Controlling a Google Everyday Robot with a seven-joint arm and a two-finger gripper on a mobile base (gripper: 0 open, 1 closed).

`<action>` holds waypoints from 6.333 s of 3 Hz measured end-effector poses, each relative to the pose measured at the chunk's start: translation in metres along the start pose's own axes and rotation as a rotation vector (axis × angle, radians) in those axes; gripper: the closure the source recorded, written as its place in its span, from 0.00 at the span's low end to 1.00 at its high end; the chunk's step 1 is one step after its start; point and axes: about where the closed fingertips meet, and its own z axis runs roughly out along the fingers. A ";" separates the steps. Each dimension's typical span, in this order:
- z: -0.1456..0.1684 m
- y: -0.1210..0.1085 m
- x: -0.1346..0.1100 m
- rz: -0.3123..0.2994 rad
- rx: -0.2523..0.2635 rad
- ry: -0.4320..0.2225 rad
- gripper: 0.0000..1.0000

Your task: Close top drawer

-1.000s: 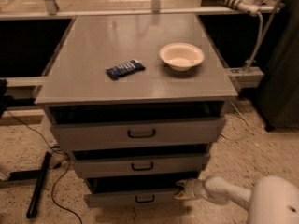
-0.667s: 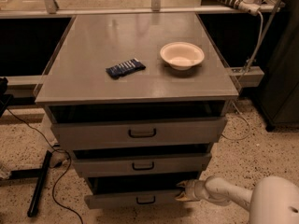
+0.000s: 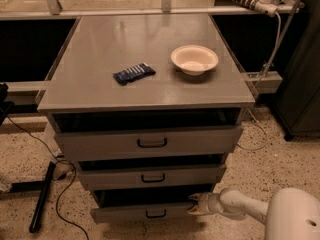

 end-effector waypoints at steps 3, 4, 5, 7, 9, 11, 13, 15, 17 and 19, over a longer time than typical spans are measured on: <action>-0.015 0.028 0.004 0.051 -0.044 -0.003 0.84; -0.023 0.046 0.006 0.065 -0.055 -0.005 1.00; -0.024 0.045 0.004 0.065 -0.055 -0.005 1.00; -0.024 0.045 0.004 0.065 -0.055 -0.005 0.58; -0.036 0.083 0.006 0.061 -0.095 -0.048 0.38; -0.049 0.114 0.013 0.073 -0.091 -0.063 0.84; -0.058 0.127 0.012 0.081 -0.085 -0.067 1.00; -0.061 0.126 0.010 0.081 -0.085 -0.067 0.58; -0.061 0.126 0.010 0.081 -0.085 -0.067 0.12; -0.061 0.126 0.010 0.081 -0.085 -0.067 0.00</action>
Offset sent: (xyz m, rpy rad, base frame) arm -0.1248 -0.0403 -0.0278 0.0714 0.2021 -0.0518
